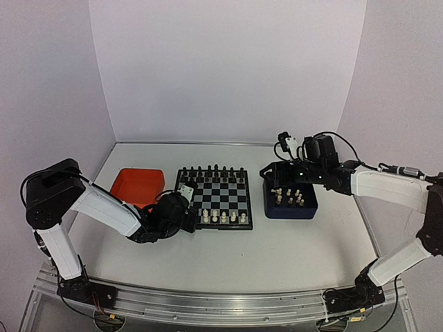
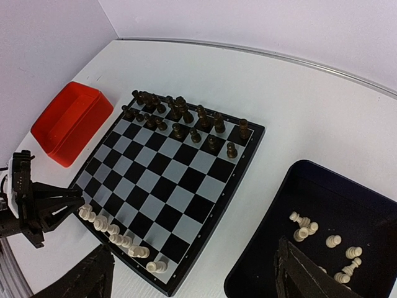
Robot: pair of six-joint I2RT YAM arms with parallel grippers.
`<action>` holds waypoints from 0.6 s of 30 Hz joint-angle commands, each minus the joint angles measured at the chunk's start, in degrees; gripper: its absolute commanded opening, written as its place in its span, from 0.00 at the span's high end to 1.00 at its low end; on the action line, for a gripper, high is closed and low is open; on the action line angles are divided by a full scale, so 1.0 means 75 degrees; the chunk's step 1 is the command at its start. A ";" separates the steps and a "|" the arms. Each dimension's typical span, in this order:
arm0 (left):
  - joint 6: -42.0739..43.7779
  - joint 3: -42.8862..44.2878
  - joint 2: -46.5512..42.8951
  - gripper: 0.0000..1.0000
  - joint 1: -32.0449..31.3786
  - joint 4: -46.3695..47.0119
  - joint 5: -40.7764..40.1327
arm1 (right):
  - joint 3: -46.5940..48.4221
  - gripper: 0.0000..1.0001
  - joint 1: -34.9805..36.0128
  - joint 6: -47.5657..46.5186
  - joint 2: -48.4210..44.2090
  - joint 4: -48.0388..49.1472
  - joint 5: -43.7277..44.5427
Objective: Set up the chess pieces on the board
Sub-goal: Place the chess piece on the chessboard.
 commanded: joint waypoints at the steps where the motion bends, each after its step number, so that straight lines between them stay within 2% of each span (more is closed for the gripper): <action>1: 0.0028 0.0314 0.0146 1.00 -0.0034 0.0460 0.0054 | -0.0006 0.15 -0.0036 -0.0093 -0.0275 -0.0129 0.0054; 13: 0.0103 0.0338 0.0306 1.00 -0.0030 0.0510 0.0060 | 0.0020 0.15 -0.0036 -0.0116 -0.0303 -0.0172 0.0089; 18: 0.0099 0.0323 0.0339 0.94 -0.0030 0.0566 -0.0004 | 0.0004 0.15 -0.0033 -0.0116 -0.0345 -0.0197 0.0100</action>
